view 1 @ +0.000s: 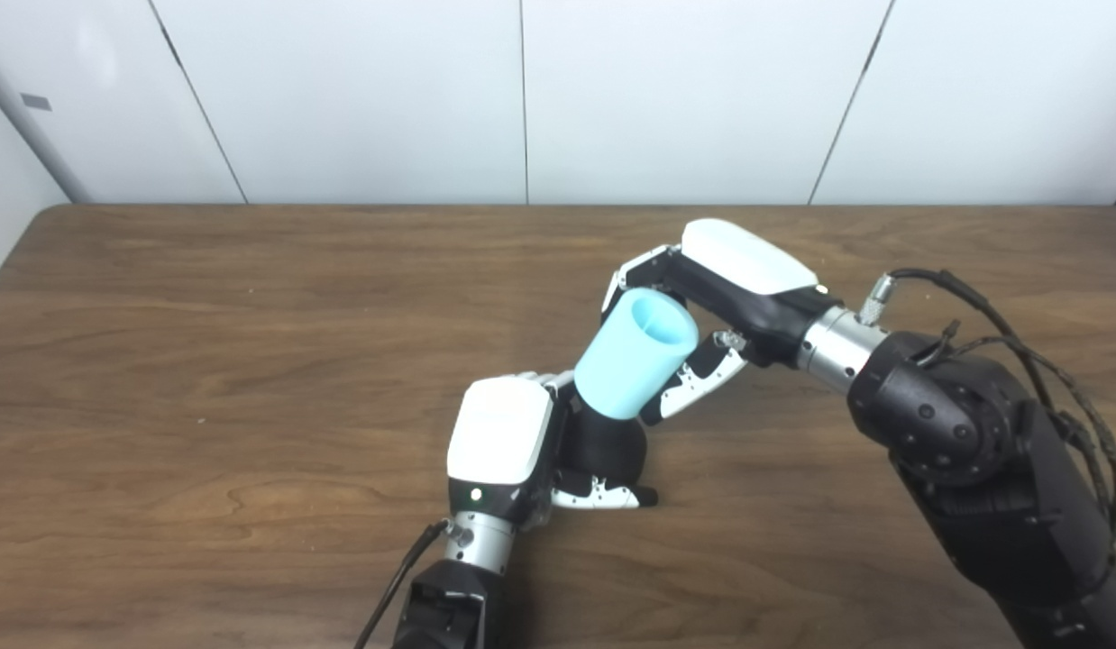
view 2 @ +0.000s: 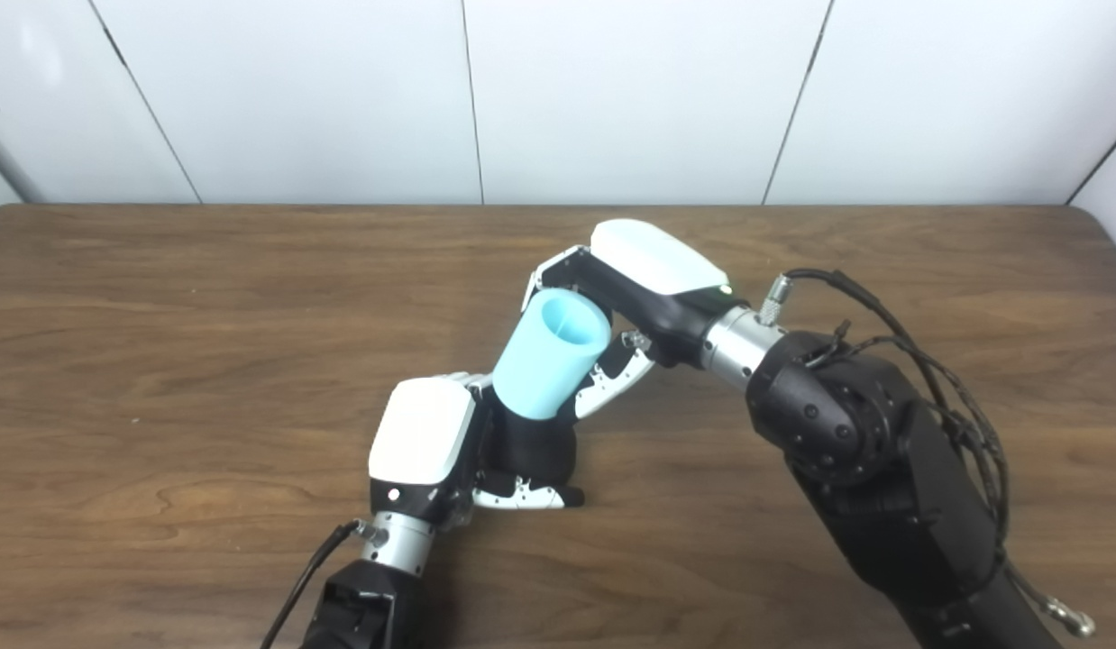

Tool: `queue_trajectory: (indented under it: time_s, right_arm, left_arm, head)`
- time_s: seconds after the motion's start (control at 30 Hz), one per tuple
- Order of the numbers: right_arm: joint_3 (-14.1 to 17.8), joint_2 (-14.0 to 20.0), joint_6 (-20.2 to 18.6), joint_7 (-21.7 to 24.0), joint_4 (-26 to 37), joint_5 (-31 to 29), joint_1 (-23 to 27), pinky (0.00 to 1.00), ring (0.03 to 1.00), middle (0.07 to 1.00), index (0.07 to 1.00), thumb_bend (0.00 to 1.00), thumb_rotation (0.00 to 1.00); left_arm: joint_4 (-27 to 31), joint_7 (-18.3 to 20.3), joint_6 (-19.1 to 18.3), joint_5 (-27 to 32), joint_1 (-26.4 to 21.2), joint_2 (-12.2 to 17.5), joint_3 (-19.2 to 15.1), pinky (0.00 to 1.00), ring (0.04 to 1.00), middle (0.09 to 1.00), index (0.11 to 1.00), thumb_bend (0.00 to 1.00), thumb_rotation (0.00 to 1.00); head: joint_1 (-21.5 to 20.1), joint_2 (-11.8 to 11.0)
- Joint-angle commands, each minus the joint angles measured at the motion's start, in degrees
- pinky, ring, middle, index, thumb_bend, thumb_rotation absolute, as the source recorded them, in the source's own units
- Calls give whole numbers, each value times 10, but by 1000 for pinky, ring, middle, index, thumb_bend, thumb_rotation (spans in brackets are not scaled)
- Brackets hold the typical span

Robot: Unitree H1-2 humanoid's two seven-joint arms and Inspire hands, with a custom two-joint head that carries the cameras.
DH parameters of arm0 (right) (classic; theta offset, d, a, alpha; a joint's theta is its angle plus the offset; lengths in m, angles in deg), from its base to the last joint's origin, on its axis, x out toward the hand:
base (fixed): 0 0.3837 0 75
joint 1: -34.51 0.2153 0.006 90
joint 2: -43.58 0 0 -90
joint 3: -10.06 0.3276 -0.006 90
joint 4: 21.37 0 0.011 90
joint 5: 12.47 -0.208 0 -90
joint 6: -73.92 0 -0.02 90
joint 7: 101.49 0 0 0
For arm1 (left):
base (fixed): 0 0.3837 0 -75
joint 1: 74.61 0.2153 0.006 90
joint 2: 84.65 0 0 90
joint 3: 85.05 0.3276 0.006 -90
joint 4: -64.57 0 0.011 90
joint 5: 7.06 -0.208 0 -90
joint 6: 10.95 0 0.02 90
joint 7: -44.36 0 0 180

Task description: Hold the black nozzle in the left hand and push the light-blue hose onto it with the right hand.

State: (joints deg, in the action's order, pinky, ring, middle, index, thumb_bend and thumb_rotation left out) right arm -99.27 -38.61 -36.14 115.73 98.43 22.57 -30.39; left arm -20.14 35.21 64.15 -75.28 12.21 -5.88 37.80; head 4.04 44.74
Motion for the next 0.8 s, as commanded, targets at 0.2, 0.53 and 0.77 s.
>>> queue_trajectory:
  time_s: [0.2,0.53,0.77]
  right_arm:
    - [-1,-6,4,12,7,-4,30,382,391,511,514,515,0]
    - [22,-7,-13,20,33,0,46,372,397,512,495,517,0]
    - [34,-20,-32,17,44,2,48,403,411,512,496,519,0]
  left_arm:
    - [-22,43,2,3,20,-4,22,538,542,463,502,524,0]
    - [-31,44,7,9,23,-3,26,528,538,463,505,523,0]
    - [-32,45,7,9,23,-1,27,529,537,460,505,524,0]
  head:
    - [1,2]
    - [-1,5]
    - [-3,5]
